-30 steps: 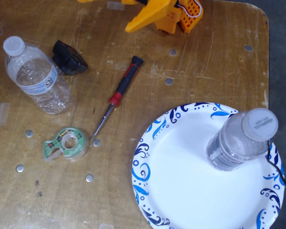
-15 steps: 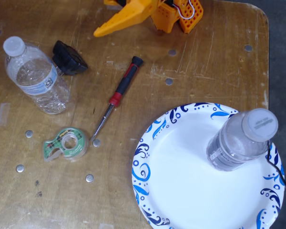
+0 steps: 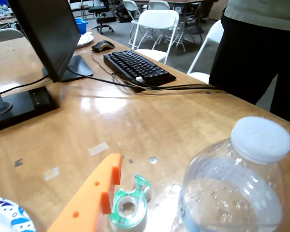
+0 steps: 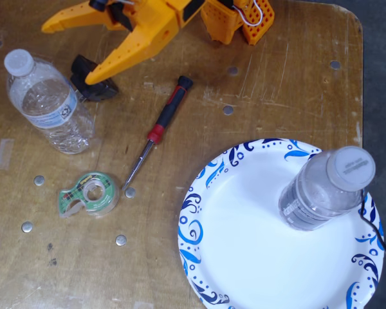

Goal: Move the bottles to the plate

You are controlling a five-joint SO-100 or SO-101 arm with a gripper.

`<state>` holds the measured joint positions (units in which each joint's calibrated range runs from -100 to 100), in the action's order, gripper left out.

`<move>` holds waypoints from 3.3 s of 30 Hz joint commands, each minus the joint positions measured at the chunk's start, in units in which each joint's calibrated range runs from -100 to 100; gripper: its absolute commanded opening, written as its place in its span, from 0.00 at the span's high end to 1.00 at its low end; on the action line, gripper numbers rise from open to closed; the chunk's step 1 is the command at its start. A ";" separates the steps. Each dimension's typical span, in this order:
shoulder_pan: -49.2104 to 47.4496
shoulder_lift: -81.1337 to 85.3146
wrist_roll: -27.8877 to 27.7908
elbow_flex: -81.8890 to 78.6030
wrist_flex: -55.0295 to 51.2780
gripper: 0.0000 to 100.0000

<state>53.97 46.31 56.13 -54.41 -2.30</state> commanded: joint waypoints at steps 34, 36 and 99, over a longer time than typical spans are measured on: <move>7.33 -26.24 -1.00 17.38 15.09 0.60; 7.33 -27.08 -1.00 17.38 15.96 0.60; -3.35 -28.10 -0.94 32.78 15.70 0.93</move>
<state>54.69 17.95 54.94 -25.90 14.21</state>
